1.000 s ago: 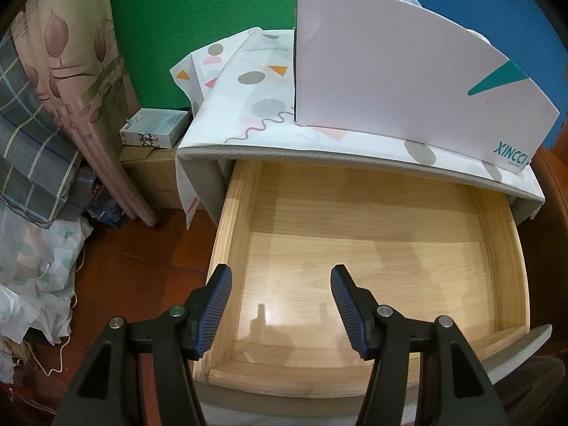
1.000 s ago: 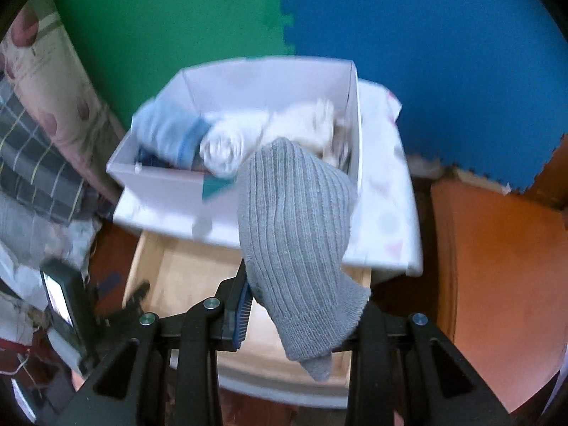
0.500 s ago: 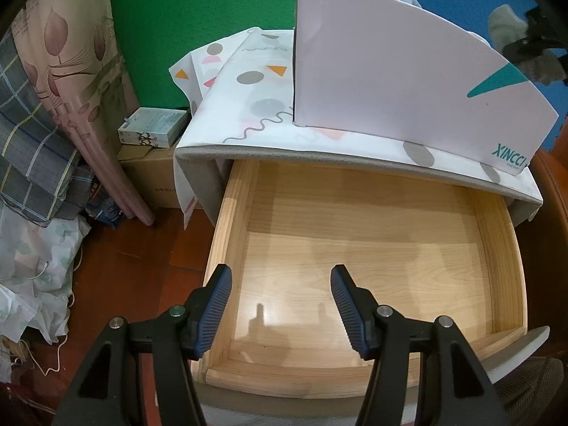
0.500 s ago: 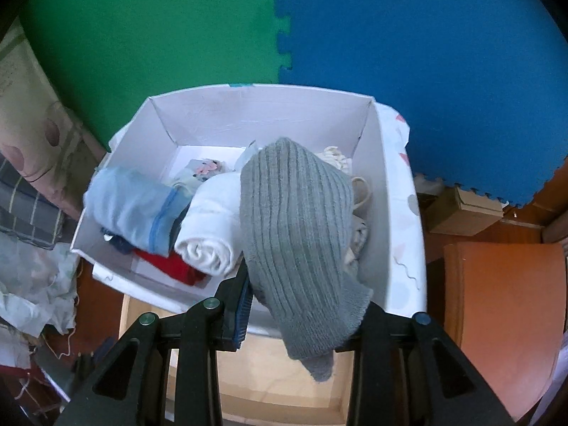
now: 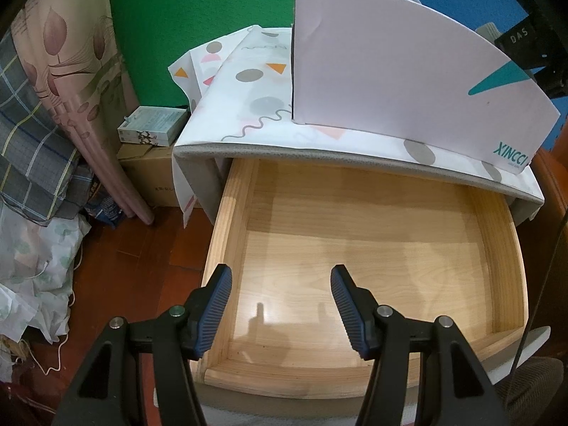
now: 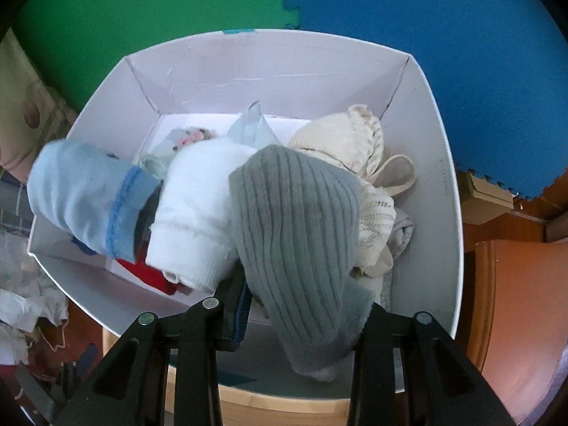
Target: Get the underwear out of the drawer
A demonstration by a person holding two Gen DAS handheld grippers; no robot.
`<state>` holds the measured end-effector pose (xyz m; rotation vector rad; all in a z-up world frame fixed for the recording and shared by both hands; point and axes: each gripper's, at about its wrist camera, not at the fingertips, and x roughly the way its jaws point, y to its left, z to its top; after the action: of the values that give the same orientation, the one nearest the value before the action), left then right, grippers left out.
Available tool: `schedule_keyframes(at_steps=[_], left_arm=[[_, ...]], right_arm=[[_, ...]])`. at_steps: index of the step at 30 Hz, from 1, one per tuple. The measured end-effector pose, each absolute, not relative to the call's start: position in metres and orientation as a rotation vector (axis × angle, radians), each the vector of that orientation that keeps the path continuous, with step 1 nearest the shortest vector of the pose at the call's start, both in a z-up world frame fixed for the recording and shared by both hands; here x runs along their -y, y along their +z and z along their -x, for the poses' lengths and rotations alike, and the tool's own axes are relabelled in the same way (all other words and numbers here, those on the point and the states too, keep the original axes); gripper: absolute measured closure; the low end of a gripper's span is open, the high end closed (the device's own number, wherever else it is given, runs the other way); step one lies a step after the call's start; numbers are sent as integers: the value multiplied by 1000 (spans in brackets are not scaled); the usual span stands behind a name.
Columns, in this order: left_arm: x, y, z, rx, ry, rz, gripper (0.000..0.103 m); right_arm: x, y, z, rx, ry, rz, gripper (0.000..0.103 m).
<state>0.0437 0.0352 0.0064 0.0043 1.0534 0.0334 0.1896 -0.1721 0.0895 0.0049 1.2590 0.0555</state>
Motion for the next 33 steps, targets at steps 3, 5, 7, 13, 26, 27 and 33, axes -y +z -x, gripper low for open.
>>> schedule_keyframes(at_steps=[3, 5, 7, 13, 26, 27, 33], left_arm=[[-35, 5, -45, -1056, 37, -9, 44], [-36, 4, -45, -1060, 41, -6, 44], [-36, 4, -45, -1063, 44, -8, 44], [-33, 2, -45, -1066, 49, -33, 44], [-30, 9, -36, -1028, 53, -56, 44], [-29, 10, -34, -1021, 54, -61, 44], [-23, 17, -25, -993, 37, -68, 44]], right_arm=[[171, 94, -187, -1240, 59, 4, 64], [169, 98, -186, -1228, 65, 12, 51], [167, 102, -184, -1216, 77, 19, 50], [167, 122, -173, -1173, 79, 29, 38], [184, 168, -88, -993, 118, -2, 18], [186, 167, -80, -983, 118, -4, 15], [186, 117, -10, -946, 83, 21, 10]])
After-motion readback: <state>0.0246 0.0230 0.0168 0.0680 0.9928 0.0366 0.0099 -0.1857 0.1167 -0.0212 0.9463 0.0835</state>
